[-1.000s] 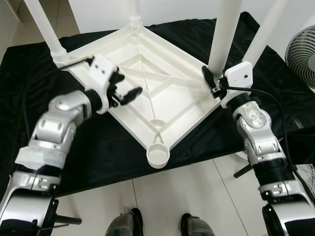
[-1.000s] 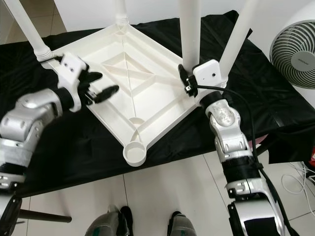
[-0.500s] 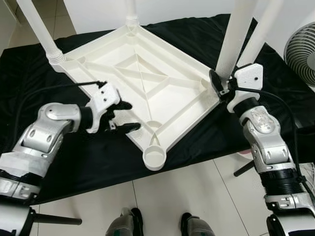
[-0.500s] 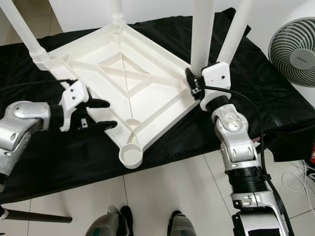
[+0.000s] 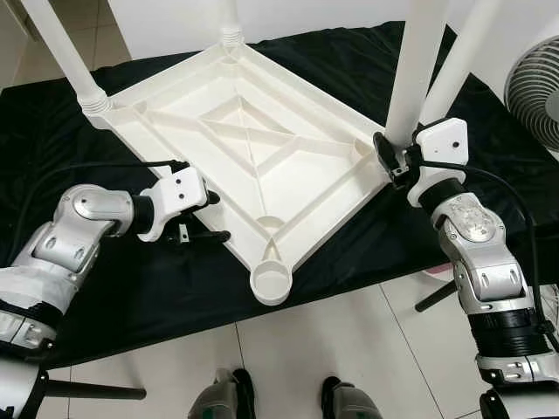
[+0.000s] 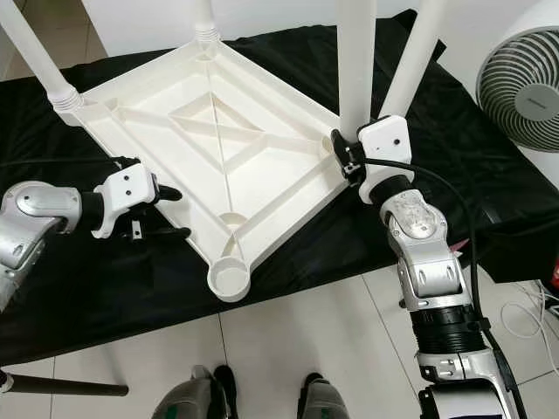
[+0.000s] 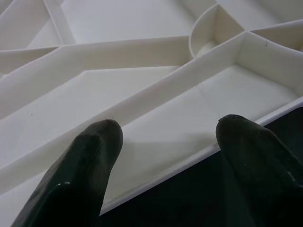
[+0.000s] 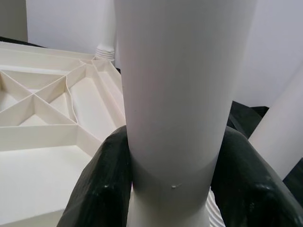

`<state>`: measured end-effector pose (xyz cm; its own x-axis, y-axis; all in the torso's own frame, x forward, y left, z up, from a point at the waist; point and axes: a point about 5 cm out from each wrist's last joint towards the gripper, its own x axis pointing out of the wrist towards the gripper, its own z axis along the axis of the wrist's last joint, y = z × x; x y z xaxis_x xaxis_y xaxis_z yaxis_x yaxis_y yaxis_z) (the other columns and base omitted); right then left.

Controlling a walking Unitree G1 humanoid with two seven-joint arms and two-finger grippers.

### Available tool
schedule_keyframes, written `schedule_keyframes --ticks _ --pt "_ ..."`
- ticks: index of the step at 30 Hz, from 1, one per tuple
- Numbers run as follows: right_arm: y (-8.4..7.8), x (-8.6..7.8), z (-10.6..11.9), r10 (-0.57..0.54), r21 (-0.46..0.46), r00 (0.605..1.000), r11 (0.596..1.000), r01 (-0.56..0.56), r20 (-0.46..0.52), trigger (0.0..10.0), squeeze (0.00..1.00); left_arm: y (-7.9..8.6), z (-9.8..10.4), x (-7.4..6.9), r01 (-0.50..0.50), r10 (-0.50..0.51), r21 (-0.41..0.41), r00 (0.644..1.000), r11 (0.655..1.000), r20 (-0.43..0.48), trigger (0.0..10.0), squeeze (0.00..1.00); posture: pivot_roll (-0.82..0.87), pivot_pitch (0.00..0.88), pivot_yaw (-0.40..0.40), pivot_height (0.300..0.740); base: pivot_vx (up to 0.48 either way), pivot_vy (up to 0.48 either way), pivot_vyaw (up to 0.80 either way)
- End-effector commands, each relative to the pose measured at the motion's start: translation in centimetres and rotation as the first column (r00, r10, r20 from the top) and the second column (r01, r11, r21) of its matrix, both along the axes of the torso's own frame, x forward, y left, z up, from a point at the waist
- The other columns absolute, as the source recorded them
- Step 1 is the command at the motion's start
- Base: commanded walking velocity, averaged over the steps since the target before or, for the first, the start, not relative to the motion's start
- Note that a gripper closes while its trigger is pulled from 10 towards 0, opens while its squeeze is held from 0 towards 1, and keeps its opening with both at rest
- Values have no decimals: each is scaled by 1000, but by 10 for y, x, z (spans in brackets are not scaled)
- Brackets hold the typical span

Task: Building children table

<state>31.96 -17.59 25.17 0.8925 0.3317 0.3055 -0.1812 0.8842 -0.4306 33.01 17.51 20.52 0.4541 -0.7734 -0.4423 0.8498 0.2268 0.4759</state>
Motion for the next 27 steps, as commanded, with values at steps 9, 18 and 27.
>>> schedule_keyframes --ticks 9,18,27 --pt "-2 -5 0 0 -28 1000 1000 0 -8 10000 0 12 2 -16 214 -206 14 954 977 -218 10000 0 -90 186 112 740 0 0 0" --pt "0 -5 -2 4 -47 1000 999 -5 -15 10000 0 13 7 -27 272 -264 -16 916 962 -301 10000 0 -91 177 112 740 0 0 0" --pt "-2 -4 0 2 -57 1000 998 -3 -11 10000 0 9 -18 -29 297 -258 116 929 948 -263 10000 0 -93 175 107 740 0 0 0"
